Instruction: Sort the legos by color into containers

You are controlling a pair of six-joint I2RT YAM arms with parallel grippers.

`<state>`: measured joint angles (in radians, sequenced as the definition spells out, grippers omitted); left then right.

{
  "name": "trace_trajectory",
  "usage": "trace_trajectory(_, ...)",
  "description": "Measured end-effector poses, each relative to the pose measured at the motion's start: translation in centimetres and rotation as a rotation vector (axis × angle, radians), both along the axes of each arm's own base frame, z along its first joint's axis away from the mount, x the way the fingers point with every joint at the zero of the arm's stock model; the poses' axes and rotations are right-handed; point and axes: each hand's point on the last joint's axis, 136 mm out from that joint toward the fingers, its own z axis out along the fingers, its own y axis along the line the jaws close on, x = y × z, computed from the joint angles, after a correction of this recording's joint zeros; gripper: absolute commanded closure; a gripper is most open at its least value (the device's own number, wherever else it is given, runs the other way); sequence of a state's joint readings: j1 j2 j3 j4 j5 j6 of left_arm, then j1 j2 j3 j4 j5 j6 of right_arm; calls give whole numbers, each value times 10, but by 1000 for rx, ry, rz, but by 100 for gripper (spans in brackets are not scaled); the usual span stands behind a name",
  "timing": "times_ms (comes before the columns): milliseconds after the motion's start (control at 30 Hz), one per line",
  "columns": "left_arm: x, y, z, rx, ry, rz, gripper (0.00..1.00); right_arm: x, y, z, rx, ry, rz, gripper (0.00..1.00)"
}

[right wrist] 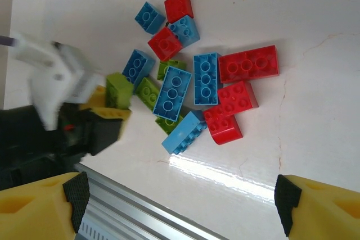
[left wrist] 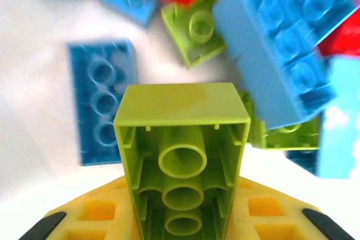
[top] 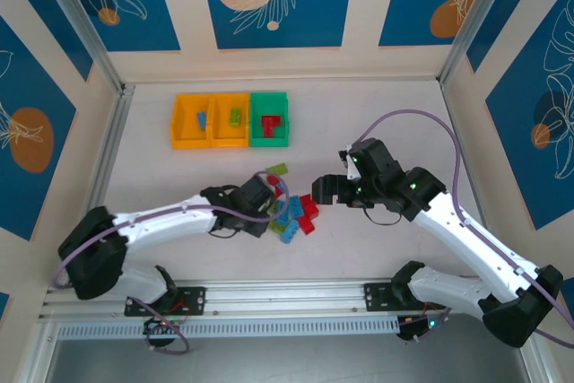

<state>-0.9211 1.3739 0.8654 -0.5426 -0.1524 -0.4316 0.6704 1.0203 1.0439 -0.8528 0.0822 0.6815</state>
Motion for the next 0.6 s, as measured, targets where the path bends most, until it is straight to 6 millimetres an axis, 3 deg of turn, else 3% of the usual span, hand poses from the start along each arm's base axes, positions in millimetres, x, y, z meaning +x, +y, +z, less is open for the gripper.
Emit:
trace_trajectory(67, 19, -1, 33, -42, -73, 16, 80, 0, 0, 2, 4, -7, -2, 12)
trace_trajectory(133, 57, 8, 68, -87, -150, 84, 80, 1, -1, 5, 8, -17, -6, 12)
trace_trajectory(233, 126, 44, 100, -100, -233, 249, 79, 2, -1, 6, 13, -25, -12, 11)
trace_trajectory(300, 168, 65, 108, -81, -257, 332, 80, 2, 0, 7, 16, -28, -12, 11)
trace_trajectory(367, 213, 79, 107, -62, -263, 388, 80, 2, 0, 7, 18, -27, -12, 12)
trace_trajectory(500, 296, 90, 80, -49, -220, 438, 77, -1, -1, 12, 29, -35, -19, 11)
trace_trajectory(600, 332, 91, 53, -34, -168, 437, 62, -6, -5, 19, 49, -54, -24, 11)
